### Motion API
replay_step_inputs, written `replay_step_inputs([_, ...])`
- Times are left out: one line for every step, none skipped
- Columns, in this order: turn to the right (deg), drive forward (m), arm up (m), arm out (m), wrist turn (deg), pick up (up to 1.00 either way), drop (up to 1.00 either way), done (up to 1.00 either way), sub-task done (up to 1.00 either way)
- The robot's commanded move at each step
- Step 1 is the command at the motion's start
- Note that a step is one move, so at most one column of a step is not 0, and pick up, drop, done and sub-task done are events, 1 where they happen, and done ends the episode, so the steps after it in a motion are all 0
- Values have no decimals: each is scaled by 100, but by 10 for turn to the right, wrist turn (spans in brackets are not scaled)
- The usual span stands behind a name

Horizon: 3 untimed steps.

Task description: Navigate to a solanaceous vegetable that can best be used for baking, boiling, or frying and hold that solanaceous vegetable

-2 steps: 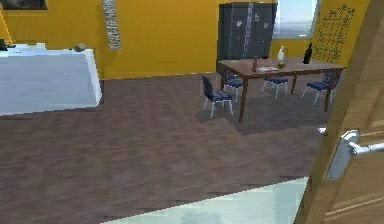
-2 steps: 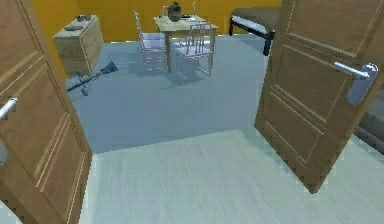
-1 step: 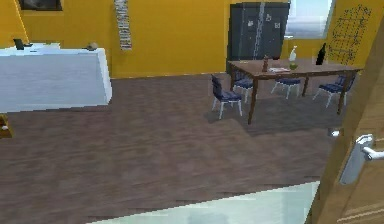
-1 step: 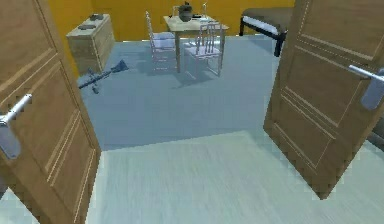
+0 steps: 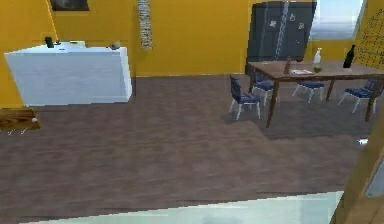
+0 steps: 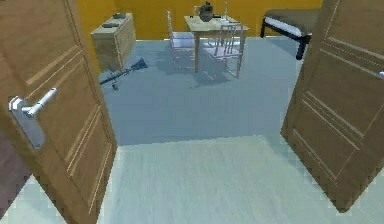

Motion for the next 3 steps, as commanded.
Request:
replay_step_inputs([0, 85, 0, 0, 0, 0, 0, 0, 0])
replay_step_inputs([0, 100, 0, 0, 0, 0, 0, 0, 0])
replay_step_inputs([0, 100, 0, 0, 0, 0, 0, 0, 0])
